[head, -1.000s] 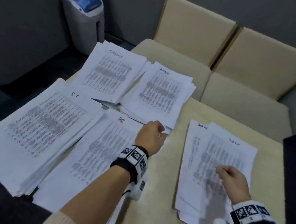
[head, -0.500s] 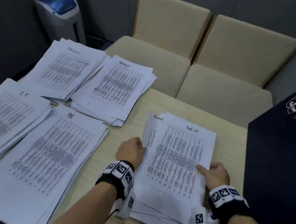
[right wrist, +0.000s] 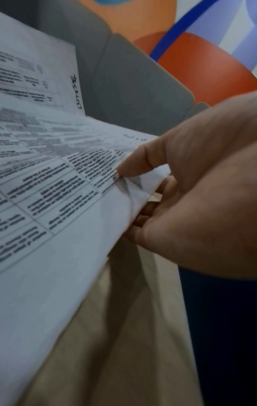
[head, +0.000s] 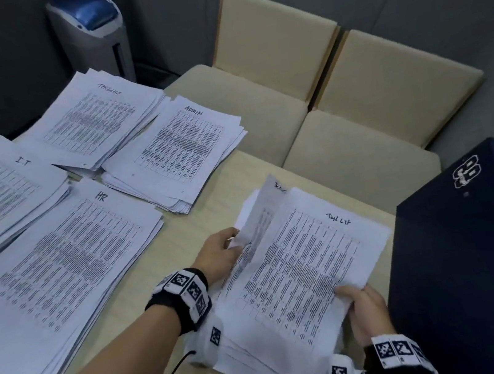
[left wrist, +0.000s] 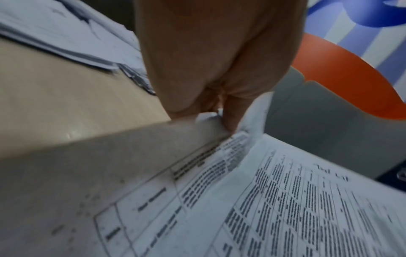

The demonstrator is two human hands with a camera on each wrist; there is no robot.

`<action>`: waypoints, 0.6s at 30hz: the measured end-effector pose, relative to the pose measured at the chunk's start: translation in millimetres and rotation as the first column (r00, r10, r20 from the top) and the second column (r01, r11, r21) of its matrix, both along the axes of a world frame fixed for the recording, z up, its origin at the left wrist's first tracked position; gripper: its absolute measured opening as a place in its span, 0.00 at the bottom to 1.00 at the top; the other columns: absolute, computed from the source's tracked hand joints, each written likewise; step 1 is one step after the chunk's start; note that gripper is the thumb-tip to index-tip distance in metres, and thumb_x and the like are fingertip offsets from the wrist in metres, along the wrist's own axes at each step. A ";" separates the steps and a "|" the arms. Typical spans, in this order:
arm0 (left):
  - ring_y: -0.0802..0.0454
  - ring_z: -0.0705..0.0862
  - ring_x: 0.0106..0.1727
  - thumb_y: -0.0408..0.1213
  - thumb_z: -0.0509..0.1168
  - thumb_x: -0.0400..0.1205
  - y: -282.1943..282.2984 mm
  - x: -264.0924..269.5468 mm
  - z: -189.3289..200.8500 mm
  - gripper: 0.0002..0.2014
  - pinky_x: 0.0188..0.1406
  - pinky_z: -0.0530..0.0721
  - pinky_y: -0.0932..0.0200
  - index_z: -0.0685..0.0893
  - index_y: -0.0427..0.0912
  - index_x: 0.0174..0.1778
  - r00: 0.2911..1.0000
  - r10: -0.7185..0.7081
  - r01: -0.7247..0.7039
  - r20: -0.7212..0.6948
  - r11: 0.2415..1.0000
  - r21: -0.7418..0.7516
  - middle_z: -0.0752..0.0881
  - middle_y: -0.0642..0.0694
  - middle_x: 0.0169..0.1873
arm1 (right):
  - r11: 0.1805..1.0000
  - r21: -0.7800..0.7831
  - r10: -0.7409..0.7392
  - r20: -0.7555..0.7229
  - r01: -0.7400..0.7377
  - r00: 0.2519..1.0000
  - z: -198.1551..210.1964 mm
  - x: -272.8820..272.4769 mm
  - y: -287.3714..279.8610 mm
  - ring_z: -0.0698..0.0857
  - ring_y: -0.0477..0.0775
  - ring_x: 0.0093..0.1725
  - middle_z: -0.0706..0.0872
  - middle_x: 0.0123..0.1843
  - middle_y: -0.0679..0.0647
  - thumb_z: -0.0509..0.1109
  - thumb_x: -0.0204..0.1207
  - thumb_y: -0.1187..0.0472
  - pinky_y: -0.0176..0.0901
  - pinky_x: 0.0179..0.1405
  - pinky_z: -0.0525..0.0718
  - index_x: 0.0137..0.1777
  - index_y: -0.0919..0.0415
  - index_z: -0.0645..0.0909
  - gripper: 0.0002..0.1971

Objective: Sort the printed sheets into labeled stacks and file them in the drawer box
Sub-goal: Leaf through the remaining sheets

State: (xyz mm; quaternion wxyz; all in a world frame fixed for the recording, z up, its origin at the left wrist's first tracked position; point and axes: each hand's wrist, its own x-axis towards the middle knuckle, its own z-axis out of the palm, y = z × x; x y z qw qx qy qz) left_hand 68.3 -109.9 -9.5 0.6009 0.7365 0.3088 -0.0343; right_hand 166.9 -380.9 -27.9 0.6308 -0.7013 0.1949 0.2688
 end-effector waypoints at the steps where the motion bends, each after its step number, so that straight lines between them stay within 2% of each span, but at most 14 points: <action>1: 0.52 0.83 0.42 0.30 0.63 0.86 -1.2 -2.3 1.8 0.08 0.48 0.81 0.58 0.84 0.46 0.55 0.999 0.002 0.002 0.032 0.993 -0.114 0.88 0.47 0.47 | 1.000 0.015 -0.005 -0.020 0.005 1.000 -1.8 -0.3 -0.4 0.89 0.70 0.51 0.90 0.51 0.69 0.70 0.72 0.76 0.64 0.56 0.86 0.55 0.71 0.85 0.12; 2: 0.54 0.86 0.43 0.31 0.64 0.86 -1.9 -3.9 0.9 0.09 0.49 0.83 0.59 0.85 0.45 0.58 0.999 0.009 0.000 0.040 0.975 -0.220 0.89 0.44 0.54 | 1.000 0.027 -0.005 -0.037 0.006 0.999 -3.2 -0.9 -0.1 0.88 0.71 0.52 0.90 0.53 0.70 0.71 0.71 0.76 0.65 0.58 0.85 0.55 0.72 0.84 0.12; 4: 0.51 0.90 0.42 0.34 0.63 0.87 -5.2 -6.8 1.8 0.12 0.42 0.88 0.61 0.83 0.40 0.66 0.999 0.054 -0.049 0.004 0.936 -0.349 0.87 0.35 0.61 | 0.999 0.043 0.005 -0.050 -0.002 0.999 -5.3 -2.8 0.9 0.88 0.73 0.54 0.89 0.55 0.70 0.72 0.71 0.76 0.69 0.61 0.83 0.57 0.71 0.84 0.14; 5: 0.45 0.91 0.46 0.38 0.62 0.88 -8.2 -6.5 5.5 0.15 0.47 0.90 0.57 0.82 0.36 0.68 0.997 0.071 -0.076 -0.027 0.926 -0.370 0.85 0.30 0.62 | 0.998 0.058 0.010 -0.043 -0.008 0.999 -5.4 -3.4 1.2 0.88 0.73 0.55 0.89 0.55 0.70 0.71 0.72 0.76 0.69 0.62 0.83 0.58 0.71 0.84 0.14; 6: 0.38 0.88 0.57 0.44 0.60 0.89 -10.3 -5.2 5.2 0.20 0.59 0.86 0.50 0.80 0.32 0.70 0.995 0.078 -0.096 -0.065 0.927 -0.363 0.82 0.28 0.66 | 0.997 0.075 0.011 -0.030 -0.009 0.999 -5.0 -4.4 1.4 0.88 0.71 0.55 0.89 0.56 0.69 0.70 0.72 0.78 0.67 0.61 0.84 0.60 0.70 0.83 0.16; 7: 0.35 0.82 0.65 0.53 0.58 0.88 -12.1 -4.0 5.3 0.28 0.67 0.79 0.44 0.80 0.31 0.71 0.994 0.070 -0.095 -0.085 0.935 -0.342 0.81 0.30 0.68 | 0.995 0.097 0.005 -0.016 -0.004 1.000 -4.1 -5.1 1.8 0.88 0.70 0.55 0.89 0.57 0.68 0.69 0.73 0.79 0.66 0.61 0.84 0.62 0.70 0.81 0.18; 8: 0.37 0.83 0.66 0.65 0.57 0.84 -13.7 -2.7 1.8 0.36 0.71 0.78 0.43 0.82 0.34 0.68 0.995 0.056 -0.077 -0.080 0.954 -0.288 0.84 0.36 0.66 | 0.994 0.109 -0.013 -0.004 0.013 1.000 -2.5 -5.9 2.0 0.88 0.69 0.56 0.89 0.58 0.67 0.69 0.72 0.81 0.66 0.61 0.84 0.65 0.69 0.78 0.22; 9: 0.42 0.87 0.60 0.74 0.56 0.78 -13.5 -2.5 -2.9 0.40 0.67 0.81 0.47 0.86 0.38 0.61 0.998 0.030 -0.041 -0.061 0.984 -0.175 0.88 0.41 0.59 | 0.993 0.116 -0.037 0.006 0.036 0.999 -1.6 -6.1 1.6 0.88 0.68 0.56 0.88 0.58 0.66 0.69 0.71 0.82 0.67 0.61 0.83 0.67 0.67 0.75 0.25; 10: 0.47 0.87 0.51 0.75 0.57 0.76 -11.1 -2.6 -12.2 0.36 0.54 0.80 0.55 0.85 0.41 0.53 0.998 0.023 -0.024 -0.066 1.000 -0.004 0.88 0.47 0.49 | 0.992 0.113 -0.050 0.010 0.048 0.999 -0.3 -6.8 0.3 0.88 0.68 0.57 0.88 0.59 0.65 0.69 0.70 0.83 0.69 0.62 0.83 0.68 0.65 0.74 0.27; 11: 0.48 0.85 0.47 0.68 0.61 0.79 -8.3 -2.5 -18.5 0.29 0.48 0.77 0.57 0.83 0.43 0.52 0.992 0.059 -0.037 -0.109 0.980 0.194 0.85 0.48 0.45 | 0.993 0.108 -0.044 0.005 0.043 0.999 -0.1 -7.0 -1.8 0.87 0.69 0.57 0.88 0.58 0.65 0.68 0.70 0.84 0.69 0.62 0.82 0.68 0.65 0.75 0.27; 12: 0.48 0.83 0.47 0.61 0.65 0.81 -3.9 -3.2 -28.0 0.22 0.44 0.76 0.57 0.81 0.43 0.53 0.982 0.099 -0.036 -0.163 0.935 0.353 0.84 0.48 0.47 | 0.995 0.093 -0.029 -0.011 0.030 1.000 -0.3 -7.6 -3.7 0.87 0.70 0.57 0.89 0.57 0.66 0.67 0.70 0.84 0.69 0.62 0.83 0.66 0.66 0.77 0.25; 13: 0.47 0.82 0.48 0.56 0.67 0.81 -1.5 -4.6 -34.6 0.19 0.43 0.75 0.56 0.79 0.43 0.55 0.968 0.117 -0.007 -0.224 0.899 0.439 0.83 0.46 0.48 | 0.997 0.071 -0.009 -0.033 0.011 0.999 -0.1 -8.1 -6.0 0.88 0.71 0.56 0.89 0.56 0.68 0.67 0.70 0.83 0.68 0.61 0.83 0.63 0.69 0.80 0.22; 15: 0.46 0.80 0.46 0.56 0.69 0.79 -0.2 -6.6 -40.5 0.19 0.39 0.73 0.55 0.75 0.44 0.51 0.941 0.071 0.106 -0.331 0.867 0.487 0.81 0.45 0.47 | 1.000 0.027 0.007 -0.057 -0.006 0.998 -0.2 -8.8 -9.5 0.89 0.71 0.53 0.90 0.54 0.70 0.66 0.70 0.82 0.63 0.57 0.85 0.57 0.74 0.83 0.16; 18: 0.45 0.80 0.40 0.51 0.71 0.80 2.6 -5.8 -42.4 0.16 0.31 0.68 0.57 0.72 0.47 0.38 0.950 0.080 0.097 -0.302 0.843 0.528 0.81 0.47 0.38 | 1.000 0.006 -0.018 -0.056 0.018 0.998 3.9 -11.0 -11.3 0.87 0.67 0.45 0.88 0.48 0.70 0.63 0.70 0.82 0.54 0.47 0.83 0.51 0.76 0.84 0.13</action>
